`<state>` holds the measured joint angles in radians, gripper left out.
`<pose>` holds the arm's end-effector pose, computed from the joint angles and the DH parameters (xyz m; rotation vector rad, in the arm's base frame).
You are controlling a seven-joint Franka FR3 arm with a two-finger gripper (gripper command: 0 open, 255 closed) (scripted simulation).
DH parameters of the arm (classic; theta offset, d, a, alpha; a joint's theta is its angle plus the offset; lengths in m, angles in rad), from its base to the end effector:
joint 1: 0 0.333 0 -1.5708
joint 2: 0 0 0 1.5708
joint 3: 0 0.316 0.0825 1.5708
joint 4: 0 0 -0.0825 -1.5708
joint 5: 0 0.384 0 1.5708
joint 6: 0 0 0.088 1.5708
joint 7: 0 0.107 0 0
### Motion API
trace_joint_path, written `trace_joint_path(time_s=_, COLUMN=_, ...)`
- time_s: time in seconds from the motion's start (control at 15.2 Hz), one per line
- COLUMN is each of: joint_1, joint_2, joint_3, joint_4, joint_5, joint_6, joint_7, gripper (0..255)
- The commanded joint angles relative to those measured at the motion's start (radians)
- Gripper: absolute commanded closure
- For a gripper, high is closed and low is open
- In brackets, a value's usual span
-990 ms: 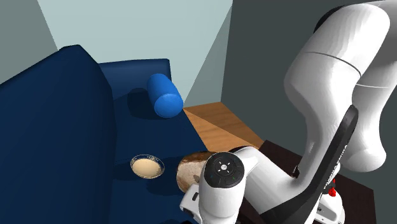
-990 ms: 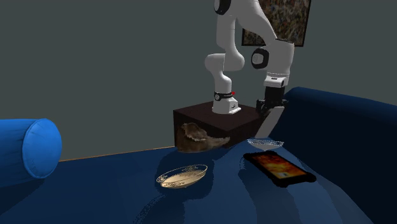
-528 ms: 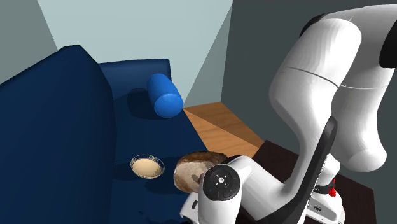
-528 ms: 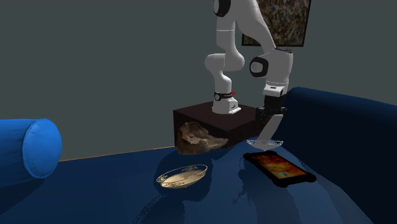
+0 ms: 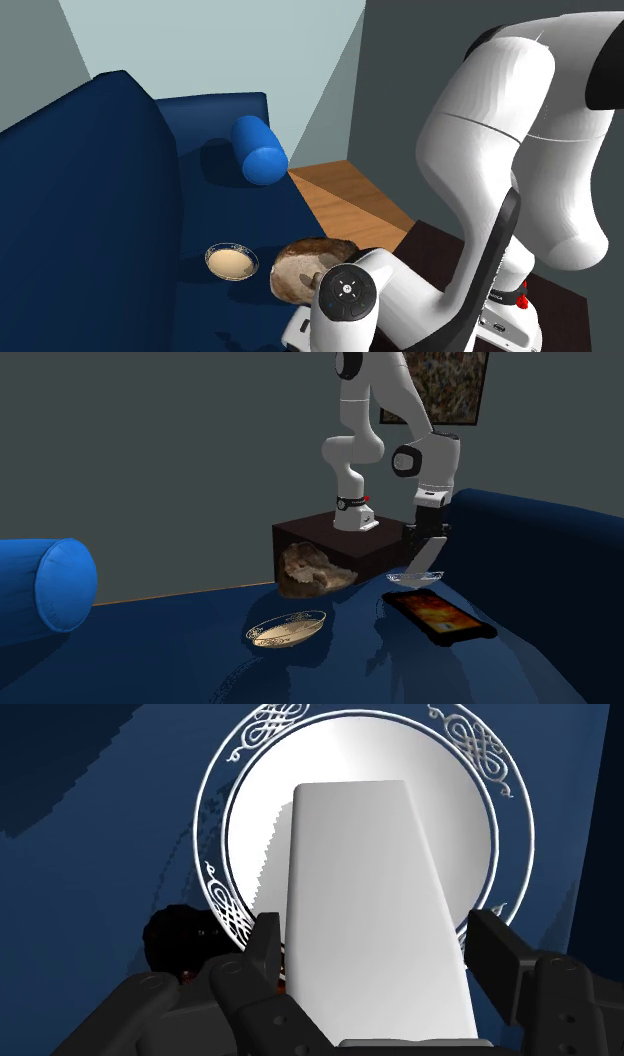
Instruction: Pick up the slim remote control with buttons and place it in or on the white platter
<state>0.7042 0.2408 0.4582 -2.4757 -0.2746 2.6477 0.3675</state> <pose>0.1732 0.4394 0.2040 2.7030 1.5296 -0.0145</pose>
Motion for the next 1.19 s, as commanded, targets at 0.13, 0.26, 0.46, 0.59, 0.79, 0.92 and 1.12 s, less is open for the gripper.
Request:
trace_joint_path(time_s=0.13, joint_1=-0.001, joint_2=0.002, joint_3=0.001, joint_4=-0.006, joint_5=0.003, joint_6=-0.005, joint_7=-0.003, gripper=0)
trace_joint_path(time_s=0.26, joint_1=-0.001, joint_2=0.002, joint_3=0.001, joint_4=-0.006, joint_5=0.003, joint_6=-0.005, joint_7=-0.003, gripper=0)
trace_joint_path(time_s=0.46, joint_1=-0.014, joint_2=-0.031, joint_3=0.021, joint_4=-0.007, joint_5=0.039, joint_6=-0.033, joint_7=-0.028, gripper=0)
trace_joint_path(time_s=0.59, joint_1=-0.036, joint_2=-0.103, joint_3=0.057, joint_4=-0.005, joint_5=0.115, joint_6=-0.095, joint_7=-0.082, gripper=0)
trace_joint_path(time_s=0.79, joint_1=-0.038, joint_2=-0.131, joint_3=0.064, joint_4=-0.002, joint_5=0.144, joint_6=-0.121, joint_7=-0.103, gripper=0)
trace_joint_path(time_s=0.92, joint_1=-0.038, joint_2=-0.131, joint_3=0.064, joint_4=-0.002, joint_5=0.144, joint_6=-0.121, joint_7=-0.103, gripper=0)
trace_joint_path(time_s=1.12, joint_1=-0.038, joint_2=-0.131, joint_3=0.064, joint_4=-0.002, joint_5=0.144, joint_6=-0.121, joint_7=-0.103, gripper=0)
